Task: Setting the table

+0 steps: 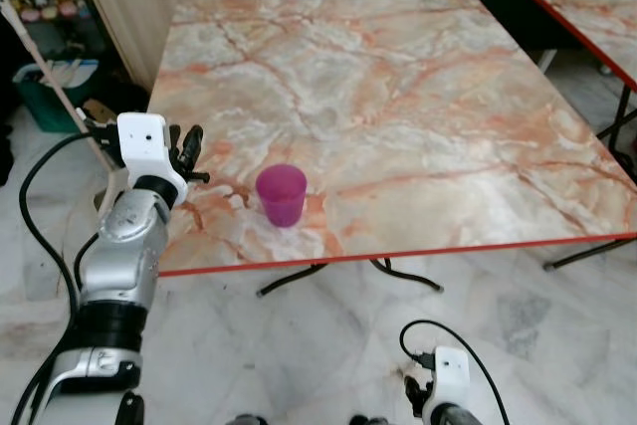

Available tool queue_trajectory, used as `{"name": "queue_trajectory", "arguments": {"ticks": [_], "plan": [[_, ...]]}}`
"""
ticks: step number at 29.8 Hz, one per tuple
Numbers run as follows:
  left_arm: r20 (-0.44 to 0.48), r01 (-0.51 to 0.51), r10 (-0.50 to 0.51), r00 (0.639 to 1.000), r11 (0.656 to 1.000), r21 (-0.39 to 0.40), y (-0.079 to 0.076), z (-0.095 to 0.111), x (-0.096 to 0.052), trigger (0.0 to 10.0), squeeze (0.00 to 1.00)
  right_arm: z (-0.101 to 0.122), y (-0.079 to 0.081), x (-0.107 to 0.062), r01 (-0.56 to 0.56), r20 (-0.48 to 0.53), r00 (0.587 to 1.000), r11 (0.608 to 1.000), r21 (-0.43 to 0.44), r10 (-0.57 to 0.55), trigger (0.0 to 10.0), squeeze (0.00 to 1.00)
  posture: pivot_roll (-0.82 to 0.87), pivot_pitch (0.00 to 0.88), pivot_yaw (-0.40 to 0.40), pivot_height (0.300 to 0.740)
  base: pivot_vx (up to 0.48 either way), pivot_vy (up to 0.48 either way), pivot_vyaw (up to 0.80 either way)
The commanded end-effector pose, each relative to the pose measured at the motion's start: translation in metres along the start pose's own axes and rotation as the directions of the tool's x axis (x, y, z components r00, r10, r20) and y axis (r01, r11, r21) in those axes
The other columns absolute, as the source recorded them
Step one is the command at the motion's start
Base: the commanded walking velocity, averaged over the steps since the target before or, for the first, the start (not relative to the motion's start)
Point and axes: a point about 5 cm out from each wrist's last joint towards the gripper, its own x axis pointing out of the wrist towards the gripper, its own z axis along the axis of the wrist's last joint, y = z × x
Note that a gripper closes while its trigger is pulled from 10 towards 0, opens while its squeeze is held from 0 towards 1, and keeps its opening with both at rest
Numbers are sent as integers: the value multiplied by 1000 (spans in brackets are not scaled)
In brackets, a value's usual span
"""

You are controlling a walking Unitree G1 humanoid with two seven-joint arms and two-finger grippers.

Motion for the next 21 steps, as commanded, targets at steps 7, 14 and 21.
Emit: {"name": "queue_trajectory", "arguments": {"ticks": [7,14,21], "plan": [[-86,249,-240,967,961,123,-29,14,1,10000,741,-7,3,-1,-4,-25,1000,1000,0,4,10000,0,114,143,10,740,0,0,0],[-133,374,-365,922,926,54,-63,5,6,10000,1000,-8,2,-1,3,-32,999,1000,3,-3,10000,0,111,142,13,740,0,0,0],[-155,427,-421,894,904,7,-92,-1,11,10000,0,-8,3,-1,1,-33,999,1000,0,-1,10000,0,107,142,12,740,0,0,0]]}}
